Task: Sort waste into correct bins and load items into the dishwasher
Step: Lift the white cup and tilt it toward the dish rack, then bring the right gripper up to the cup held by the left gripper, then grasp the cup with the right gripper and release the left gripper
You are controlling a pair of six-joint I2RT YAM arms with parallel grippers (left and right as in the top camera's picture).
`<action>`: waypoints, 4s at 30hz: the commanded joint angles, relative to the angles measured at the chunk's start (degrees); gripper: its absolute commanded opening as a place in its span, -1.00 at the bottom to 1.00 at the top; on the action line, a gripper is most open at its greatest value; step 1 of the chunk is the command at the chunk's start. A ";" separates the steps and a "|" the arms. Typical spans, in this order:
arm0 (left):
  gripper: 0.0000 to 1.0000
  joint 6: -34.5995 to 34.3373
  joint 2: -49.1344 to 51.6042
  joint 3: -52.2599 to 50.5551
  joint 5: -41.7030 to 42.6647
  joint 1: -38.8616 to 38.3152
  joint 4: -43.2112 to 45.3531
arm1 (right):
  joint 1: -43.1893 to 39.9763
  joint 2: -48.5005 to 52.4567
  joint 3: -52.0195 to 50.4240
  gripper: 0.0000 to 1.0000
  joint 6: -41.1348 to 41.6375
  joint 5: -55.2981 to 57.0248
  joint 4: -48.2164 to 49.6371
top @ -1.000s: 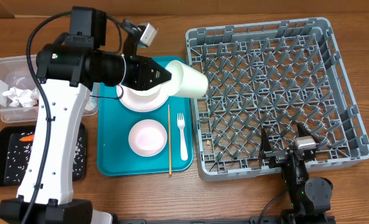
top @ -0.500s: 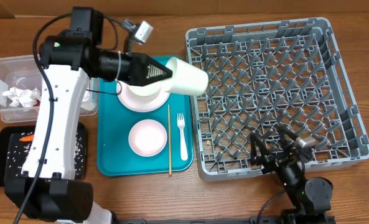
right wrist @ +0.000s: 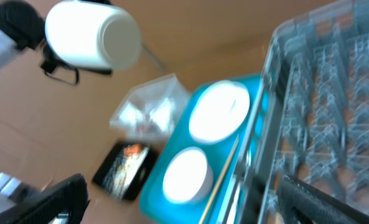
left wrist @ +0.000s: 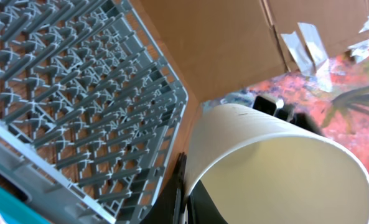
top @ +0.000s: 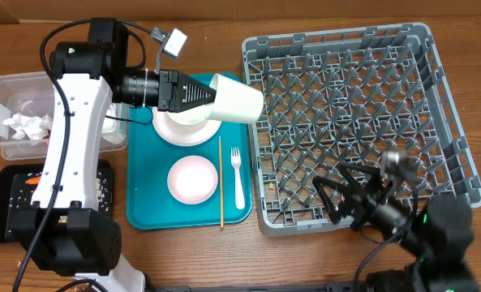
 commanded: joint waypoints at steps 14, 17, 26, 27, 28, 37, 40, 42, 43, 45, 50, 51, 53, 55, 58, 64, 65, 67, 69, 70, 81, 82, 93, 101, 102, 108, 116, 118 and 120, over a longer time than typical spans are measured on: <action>-0.92 2.80 0.87 0.09 4.74 -6.27 -0.72 | -0.17 30.01 18.38 0.78 -17.09 -32.06 -0.39; -0.91 2.80 0.87 0.09 4.74 -6.80 -0.26 | -0.17 32.02 18.36 0.78 -23.93 -40.04 1.75; -0.92 2.82 0.87 0.09 6.08 -6.84 0.13 | 0.04 37.59 18.36 0.77 -27.15 -46.75 10.60; -0.92 2.82 0.90 0.09 6.08 -6.84 0.13 | 0.17 38.01 18.36 0.77 -27.12 -47.19 11.61; -0.92 2.82 0.90 0.09 6.12 -6.91 0.13 | 0.42 38.51 18.36 0.77 -27.12 -47.65 13.05; -0.92 4.11 0.90 0.09 6.10 -8.20 0.15 | 2.67 40.41 18.36 0.78 -27.08 -47.36 22.58; -0.92 4.46 0.90 0.09 6.10 -8.74 0.22 | 3.32 40.41 18.36 0.79 -26.47 -45.75 23.98; -0.92 4.74 0.90 0.09 6.12 -9.22 0.17 | 3.67 40.41 18.36 0.79 -26.43 -43.93 24.00; -0.92 4.74 0.90 0.09 6.12 -9.49 0.20 | 3.80 40.41 18.36 0.79 -26.43 -43.47 24.02; -0.92 4.76 0.90 0.09 6.12 -9.88 0.22 | 4.15 40.44 18.36 0.79 -26.45 -42.25 24.04; -0.92 4.74 0.90 0.09 5.66 -10.51 -0.07 | 4.76 41.03 18.36 0.81 -26.43 -38.27 23.52; -0.92 4.72 0.90 0.09 5.31 -10.51 -0.13 | 4.76 41.20 18.36 0.81 -26.43 -37.66 23.41; -0.92 4.74 0.90 0.09 4.22 -10.25 -0.13 | 4.76 41.83 18.36 0.86 -26.45 -36.35 23.41; -0.92 4.72 0.90 0.09 3.41 -10.05 -0.15 | 4.76 42.64 18.36 0.89 -26.47 -35.01 23.41; -0.92 4.70 0.90 0.09 3.19 -10.05 -0.13 | 4.79 44.83 18.36 0.97 -26.49 -34.91 24.35; -0.92 3.10 0.90 0.09 3.21 -8.70 -0.15 | 4.66 46.62 18.36 1.00 -26.49 -34.71 25.99; -0.92 3.13 0.90 0.09 3.21 -8.17 -0.15 | 4.66 46.75 18.36 1.00 -26.49 -34.71 25.99; -0.92 2.91 0.90 0.09 3.23 -6.88 -0.24 | 4.66 46.75 18.36 1.00 -26.49 -34.71 25.97; -0.92 2.71 0.90 0.09 3.21 -5.81 -0.85 | 4.66 46.75 18.36 1.00 -26.51 -34.73 26.01; -0.92 2.78 0.90 0.09 3.13 -5.44 -1.53 | 4.66 46.75 18.36 1.00 -26.49 -34.73 26.03; -0.92 3.28 0.90 0.09 3.48 -7.52 -2.89 | 5.38 46.75 18.36 1.00 -24.92 -40.41 33.99; -0.92 3.32 0.90 0.09 4.07 -7.85 -2.80 | 5.42 46.80 18.36 1.00 -24.92 -39.47 33.64; -0.92 3.63 0.94 0.09 0.39 -9.51 -3.10 | 5.53 47.21 18.36 1.00 -22.91 -40.46 36.09; -0.92 3.67 0.94 0.09 0.20 -9.51 -3.50 | 5.53 47.21 18.36 0.98 -15.87 -41.64 43.58; -0.92 3.67 0.94 0.09 0.20 -9.51 -3.50 | 5.53 47.23 18.36 0.98 -15.89 -41.64 43.32; -0.92 3.67 0.94 0.09 0.24 -9.51 -3.48 | 5.53 47.23 18.36 0.87 -15.89 -41.64 43.10; -0.92 3.67 0.96 0.09 0.63 -10.23 -2.82 | 5.53 47.23 18.36 0.79 -15.89 -41.62 43.15; -0.92 3.65 0.96 0.09 0.68 -10.67 -2.49 | 5.53 47.23 18.36 0.78 -15.89 -41.62 43.15; -0.92 3.63 0.96 0.09 0.63 -11.08 -2.23 | 5.53 47.23 18.36 0.77 -15.89 -41.62 43.32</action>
